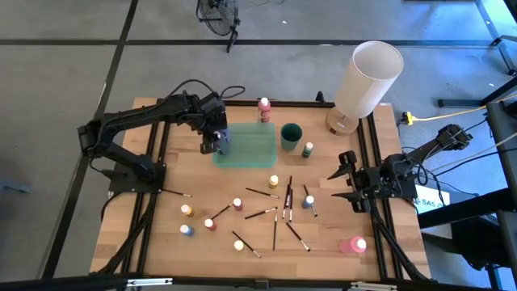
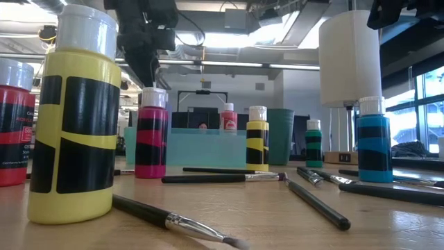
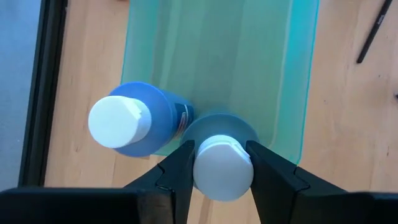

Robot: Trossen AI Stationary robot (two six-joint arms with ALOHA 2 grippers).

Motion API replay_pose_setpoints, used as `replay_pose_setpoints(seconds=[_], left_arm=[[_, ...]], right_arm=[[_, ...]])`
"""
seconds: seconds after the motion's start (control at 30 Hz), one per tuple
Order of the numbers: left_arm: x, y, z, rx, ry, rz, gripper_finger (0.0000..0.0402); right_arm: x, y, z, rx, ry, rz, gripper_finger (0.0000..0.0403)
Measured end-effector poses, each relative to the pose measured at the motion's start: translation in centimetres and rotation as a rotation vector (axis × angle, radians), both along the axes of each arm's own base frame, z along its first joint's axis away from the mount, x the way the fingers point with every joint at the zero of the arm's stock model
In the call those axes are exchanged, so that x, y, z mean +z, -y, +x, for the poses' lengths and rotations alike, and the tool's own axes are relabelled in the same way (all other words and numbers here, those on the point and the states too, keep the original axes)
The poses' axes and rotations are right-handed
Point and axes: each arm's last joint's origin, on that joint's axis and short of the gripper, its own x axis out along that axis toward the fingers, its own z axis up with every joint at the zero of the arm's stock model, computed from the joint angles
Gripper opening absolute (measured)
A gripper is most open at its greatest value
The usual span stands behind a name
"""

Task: Pick & Place Paint Supplies
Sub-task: Put the big dark green paint bottle into the green bin

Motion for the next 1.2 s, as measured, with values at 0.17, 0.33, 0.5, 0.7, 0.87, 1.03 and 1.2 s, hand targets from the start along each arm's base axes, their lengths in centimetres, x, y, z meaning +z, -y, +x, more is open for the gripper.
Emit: replay_pose_setpoints(seconds=[0.17,0.33,0.5,0.7,0.87,1.03,1.2], left_arm=[[0.00,-0.01,0.00,0.003,0.001,-0.002,0.0131],[0.01,0.00,0.00,0.008,0.002,-0.004,0.0131],[0.01,0.00,-0.01,0.042,0.007,-0.015,0.0132],[0.01,0.00,0.00,0.019,0.003,-0.005,0.0132],[0.02,-0.01,-0.01,-0.016,-0.002,0.008,0.0132],[0.05,-0.04,0.06,-0.007,0.007,0.010,0.0132],[0.07,-0.05,0.09,0.005,0.013,0.006,0.0132]], right_arm=[[-0.05,-0.01,0.01,0.000,-0.004,-0.002,0.0232],[-0.05,-0.01,0.01,0.002,-0.006,0.005,0.0232],[-0.05,0.00,0.01,0.002,-0.006,0.005,0.0232],[-0.04,-0.01,0.01,0.002,-0.006,0.005,0.0232],[-0.05,-0.01,0.01,0.002,-0.006,0.005,0.0232],[-0.05,-0.01,0.01,0.002,-0.006,0.004,0.0232],[-0.08,-0.01,0.01,0.002,-0.009,0.003,0.0232]])
